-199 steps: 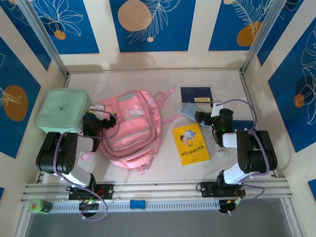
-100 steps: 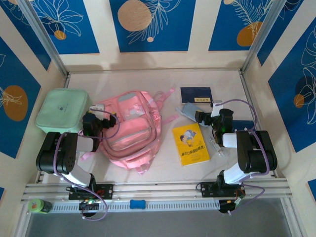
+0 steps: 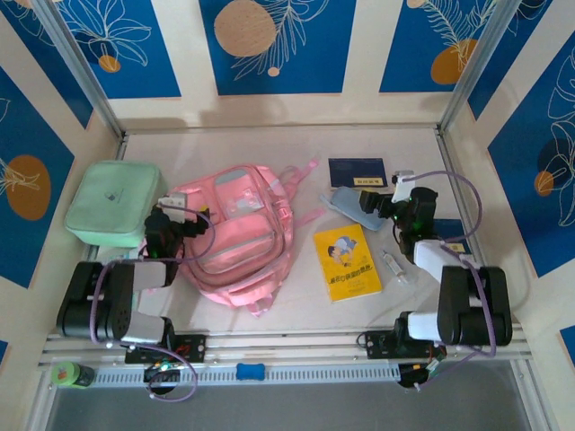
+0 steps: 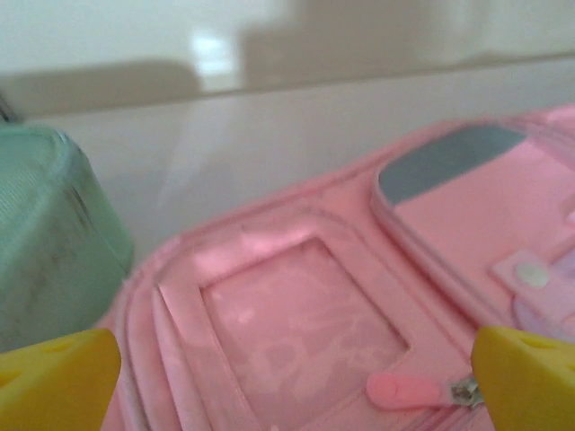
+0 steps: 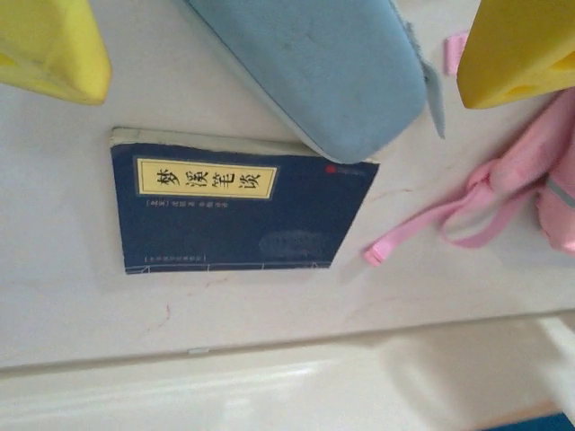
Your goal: Pack books, pencil case, and school supplies into a backpack
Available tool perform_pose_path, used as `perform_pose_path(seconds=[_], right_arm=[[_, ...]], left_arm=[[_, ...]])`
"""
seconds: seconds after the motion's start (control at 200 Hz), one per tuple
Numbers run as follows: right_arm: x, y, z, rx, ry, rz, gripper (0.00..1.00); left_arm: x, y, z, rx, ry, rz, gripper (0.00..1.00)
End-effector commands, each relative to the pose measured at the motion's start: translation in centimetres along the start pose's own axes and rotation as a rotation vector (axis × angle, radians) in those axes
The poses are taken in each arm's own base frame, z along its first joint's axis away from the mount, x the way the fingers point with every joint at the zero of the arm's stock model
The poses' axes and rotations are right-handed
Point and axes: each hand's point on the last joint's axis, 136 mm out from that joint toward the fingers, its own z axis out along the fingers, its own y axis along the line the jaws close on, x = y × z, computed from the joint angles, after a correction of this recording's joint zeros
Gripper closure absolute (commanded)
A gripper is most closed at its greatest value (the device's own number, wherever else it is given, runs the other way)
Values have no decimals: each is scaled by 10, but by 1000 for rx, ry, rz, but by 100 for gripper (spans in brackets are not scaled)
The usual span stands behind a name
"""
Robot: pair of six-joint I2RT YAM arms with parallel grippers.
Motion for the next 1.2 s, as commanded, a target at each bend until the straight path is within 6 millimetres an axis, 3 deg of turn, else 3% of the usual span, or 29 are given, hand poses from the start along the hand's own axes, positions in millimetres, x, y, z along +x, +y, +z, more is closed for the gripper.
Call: perform_pose_path(seconds=[0.0, 0.095, 0.195, 0.365, 0.44, 0.56, 0.71, 0.98, 1.196], right_arm=[[-20, 2, -18, -7, 3, 88, 1], [-38, -17, -36, 121, -29, 264, 1], [-24, -52, -58, 339, 24, 515, 1], [-14, -39, -56, 200, 84, 659, 1], [-6, -28, -52, 174, 163, 685, 1], [5, 8, -45, 90, 309, 665, 1], [27, 58, -39, -16, 475, 626, 1], [69, 147, -38, -176, 719, 511, 1], [97, 199, -34, -243, 856, 465, 0]], left_arm=[[-23, 2, -8, 13, -12, -27, 1], [-39, 0, -16, 28, 4, -79, 1], [-57, 11, -27, -30, 49, -251, 1], [-68, 21, -44, -85, 36, -406, 1], [-75, 15, -47, -49, 55, -440, 1], [-69, 8, -51, -35, 171, -485, 1], [-49, -5, -62, 2, 245, -597, 1], [-16, -38, -96, 100, 346, -742, 1], [13, -64, -123, 145, 472, -746, 1]])
